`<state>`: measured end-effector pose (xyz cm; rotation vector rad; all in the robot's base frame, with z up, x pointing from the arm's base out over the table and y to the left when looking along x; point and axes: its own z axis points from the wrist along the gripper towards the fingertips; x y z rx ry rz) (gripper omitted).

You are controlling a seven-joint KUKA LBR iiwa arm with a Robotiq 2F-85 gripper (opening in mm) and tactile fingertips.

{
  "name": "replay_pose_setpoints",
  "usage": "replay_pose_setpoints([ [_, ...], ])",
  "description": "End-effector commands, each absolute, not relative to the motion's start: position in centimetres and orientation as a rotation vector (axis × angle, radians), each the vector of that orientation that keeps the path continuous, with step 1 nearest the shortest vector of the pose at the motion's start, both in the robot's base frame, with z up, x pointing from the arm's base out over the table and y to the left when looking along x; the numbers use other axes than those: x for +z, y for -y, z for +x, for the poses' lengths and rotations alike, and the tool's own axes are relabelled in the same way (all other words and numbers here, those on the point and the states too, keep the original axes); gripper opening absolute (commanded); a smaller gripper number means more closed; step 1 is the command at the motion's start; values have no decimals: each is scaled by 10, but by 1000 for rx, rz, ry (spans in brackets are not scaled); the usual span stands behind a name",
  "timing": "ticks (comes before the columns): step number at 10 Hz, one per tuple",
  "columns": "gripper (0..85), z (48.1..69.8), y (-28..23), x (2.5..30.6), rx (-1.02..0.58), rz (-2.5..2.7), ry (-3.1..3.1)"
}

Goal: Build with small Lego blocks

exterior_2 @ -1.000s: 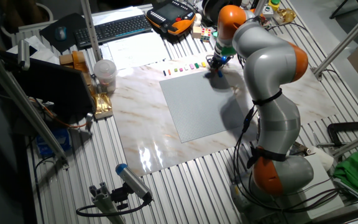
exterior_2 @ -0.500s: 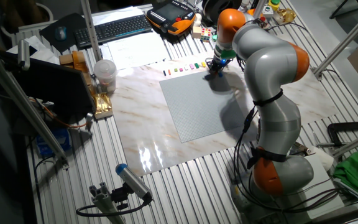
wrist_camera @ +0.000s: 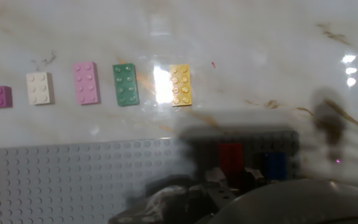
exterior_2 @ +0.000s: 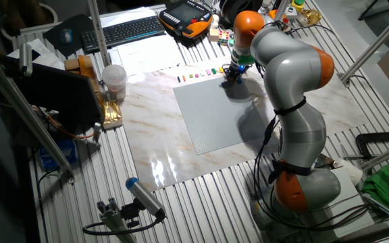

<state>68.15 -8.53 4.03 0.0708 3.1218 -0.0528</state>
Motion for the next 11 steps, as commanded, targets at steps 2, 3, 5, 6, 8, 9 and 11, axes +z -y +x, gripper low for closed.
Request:
replay_pose_setpoints([
  [2,7,682,87,41,-47,71,-3122],
  [3,7,682,87,41,-45,75,-3122],
  [5,7,682,87,41,-67,69,-3088],
  [6,7,682,87,41,-52,71,-3079],
  [8,7,682,87,41,-38,57,-3080],
  [9,7,682,87,41,-34,48,-3090],
  [11,7,676,85,39,-25,46,-3105],
])
